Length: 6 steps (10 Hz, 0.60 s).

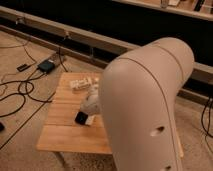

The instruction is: Place the eraser on the white sponge

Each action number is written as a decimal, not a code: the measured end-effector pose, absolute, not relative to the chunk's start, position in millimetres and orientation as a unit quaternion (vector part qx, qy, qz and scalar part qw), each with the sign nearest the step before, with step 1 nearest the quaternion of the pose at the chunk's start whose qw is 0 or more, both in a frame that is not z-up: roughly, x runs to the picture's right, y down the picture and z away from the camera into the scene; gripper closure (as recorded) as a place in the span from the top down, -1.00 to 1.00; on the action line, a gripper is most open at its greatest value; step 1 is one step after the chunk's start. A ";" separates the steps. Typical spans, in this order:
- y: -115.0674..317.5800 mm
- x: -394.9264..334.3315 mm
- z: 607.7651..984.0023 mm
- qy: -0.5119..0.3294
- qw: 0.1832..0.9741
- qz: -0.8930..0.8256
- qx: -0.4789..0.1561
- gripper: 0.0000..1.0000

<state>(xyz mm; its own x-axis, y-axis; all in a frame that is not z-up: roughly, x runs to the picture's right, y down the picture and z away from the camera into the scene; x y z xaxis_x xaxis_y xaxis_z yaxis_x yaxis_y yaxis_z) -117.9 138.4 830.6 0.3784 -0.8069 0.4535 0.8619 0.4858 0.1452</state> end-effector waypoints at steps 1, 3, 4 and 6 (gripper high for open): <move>139.0 -117.6 830.3 -0.239 0.828 -0.504 -0.059 0.60; 138.8 -116.2 829.3 -0.237 0.828 -0.504 -0.060 0.60; 138.3 -116.0 829.0 -0.237 0.829 -0.504 -0.061 0.60; 131.6 -111.0 826.9 -0.229 0.833 -0.500 -0.060 0.60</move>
<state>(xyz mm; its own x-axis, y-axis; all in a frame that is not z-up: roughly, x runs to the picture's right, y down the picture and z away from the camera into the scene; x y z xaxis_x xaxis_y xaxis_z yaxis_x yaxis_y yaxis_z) -111.0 131.6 826.9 0.3957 -0.8052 0.4417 0.8602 0.4935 0.1288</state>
